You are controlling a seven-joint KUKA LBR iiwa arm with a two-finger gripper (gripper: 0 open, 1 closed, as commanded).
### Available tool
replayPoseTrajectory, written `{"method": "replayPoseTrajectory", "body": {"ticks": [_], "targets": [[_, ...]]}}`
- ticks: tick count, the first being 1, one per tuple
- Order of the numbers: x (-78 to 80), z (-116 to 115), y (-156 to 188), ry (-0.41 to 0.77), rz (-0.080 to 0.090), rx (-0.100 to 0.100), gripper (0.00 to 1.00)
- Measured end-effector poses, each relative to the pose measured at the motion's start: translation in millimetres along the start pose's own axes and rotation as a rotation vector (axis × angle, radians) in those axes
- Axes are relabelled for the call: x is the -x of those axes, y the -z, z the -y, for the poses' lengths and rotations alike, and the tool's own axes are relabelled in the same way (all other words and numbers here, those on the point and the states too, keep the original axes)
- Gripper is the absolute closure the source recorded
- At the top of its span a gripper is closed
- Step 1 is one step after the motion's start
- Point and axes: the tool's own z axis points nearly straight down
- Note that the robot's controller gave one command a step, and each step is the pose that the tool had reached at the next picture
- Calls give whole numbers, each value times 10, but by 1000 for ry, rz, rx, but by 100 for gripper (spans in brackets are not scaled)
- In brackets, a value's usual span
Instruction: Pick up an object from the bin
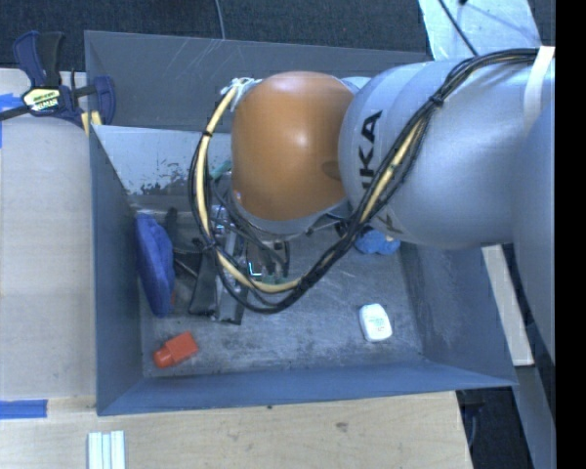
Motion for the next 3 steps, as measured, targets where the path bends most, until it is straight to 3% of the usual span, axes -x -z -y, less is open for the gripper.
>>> {"method": "replayPoseTrajectory", "body": {"ticks": [1,2,3], "targets": [[485,41,-1183,218,31,8,0],[592,412,-1256,612,39,13,0],[621,408,-1219,608,49,12,100]]}}
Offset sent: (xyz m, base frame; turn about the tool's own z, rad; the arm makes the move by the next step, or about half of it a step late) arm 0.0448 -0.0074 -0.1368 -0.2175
